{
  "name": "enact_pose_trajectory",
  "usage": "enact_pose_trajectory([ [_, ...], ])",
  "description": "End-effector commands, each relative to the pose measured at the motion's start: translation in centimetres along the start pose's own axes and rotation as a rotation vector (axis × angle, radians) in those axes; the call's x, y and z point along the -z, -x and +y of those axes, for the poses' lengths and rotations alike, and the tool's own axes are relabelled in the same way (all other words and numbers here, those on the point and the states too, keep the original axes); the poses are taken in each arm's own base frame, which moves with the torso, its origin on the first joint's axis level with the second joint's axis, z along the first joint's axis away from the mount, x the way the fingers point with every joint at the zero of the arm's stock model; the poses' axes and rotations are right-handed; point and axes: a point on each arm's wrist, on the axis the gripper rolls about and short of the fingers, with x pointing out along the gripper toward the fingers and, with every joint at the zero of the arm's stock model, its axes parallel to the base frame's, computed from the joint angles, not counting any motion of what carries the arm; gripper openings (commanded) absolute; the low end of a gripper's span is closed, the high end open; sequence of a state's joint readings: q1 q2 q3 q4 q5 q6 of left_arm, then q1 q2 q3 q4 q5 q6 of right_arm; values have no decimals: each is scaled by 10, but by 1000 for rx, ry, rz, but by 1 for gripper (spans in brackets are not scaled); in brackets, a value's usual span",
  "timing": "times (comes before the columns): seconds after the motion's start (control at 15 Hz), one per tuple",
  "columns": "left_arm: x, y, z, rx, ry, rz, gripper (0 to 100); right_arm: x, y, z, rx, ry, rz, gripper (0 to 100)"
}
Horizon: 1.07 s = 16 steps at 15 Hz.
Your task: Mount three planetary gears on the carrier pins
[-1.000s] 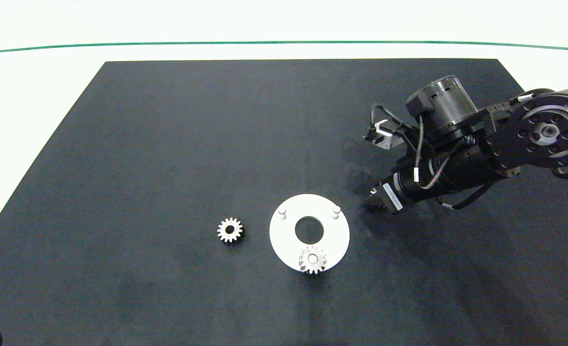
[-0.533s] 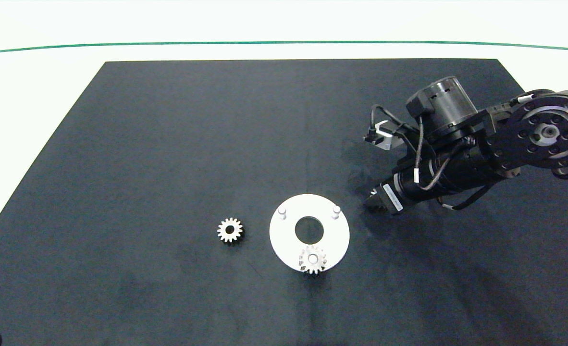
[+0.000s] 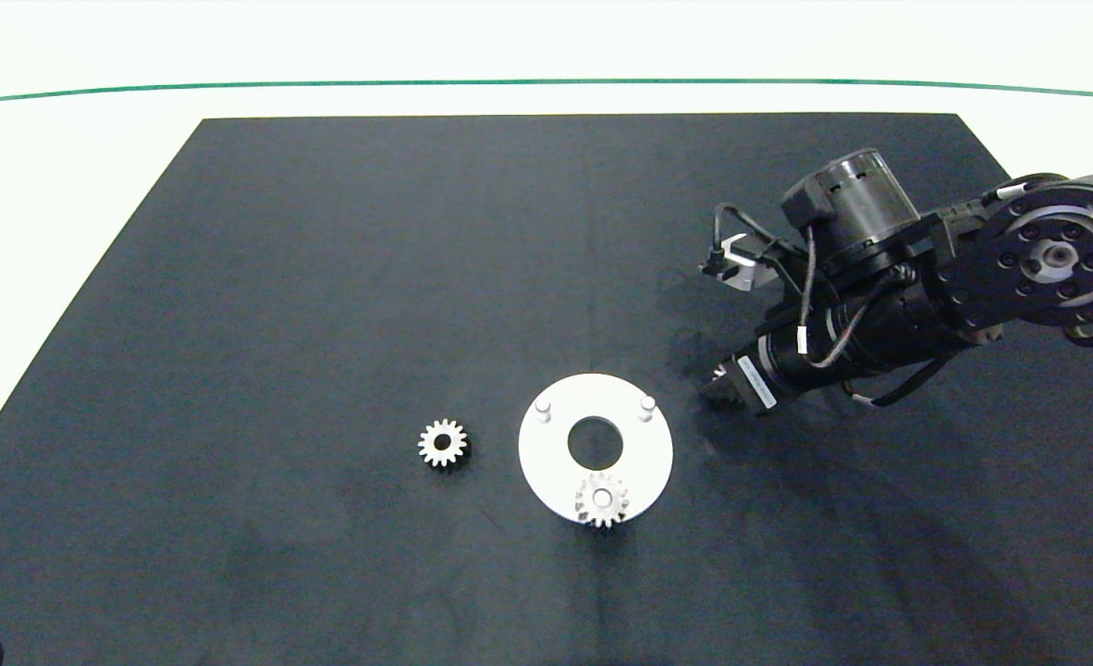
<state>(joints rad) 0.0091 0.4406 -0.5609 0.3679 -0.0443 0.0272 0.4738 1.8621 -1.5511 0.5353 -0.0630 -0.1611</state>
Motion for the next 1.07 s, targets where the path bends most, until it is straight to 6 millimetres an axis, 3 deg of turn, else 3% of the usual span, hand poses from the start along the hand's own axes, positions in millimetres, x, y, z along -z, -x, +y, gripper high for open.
enact_pose_trajectory([
  [0.07, 0, 0, 0, 2, -1, 2, 100, 2, -3, 1, -2, 4, 15, 0],
  [0.6, 0, 0, 0, 2, -1, -1, 100, 2, -5, 1, -2, 4, 19, 0],
  [1.07, 1, 0, 0, 0, 0, 4, 100, -10, 23, -1, 3, 7, -38, 0],
])
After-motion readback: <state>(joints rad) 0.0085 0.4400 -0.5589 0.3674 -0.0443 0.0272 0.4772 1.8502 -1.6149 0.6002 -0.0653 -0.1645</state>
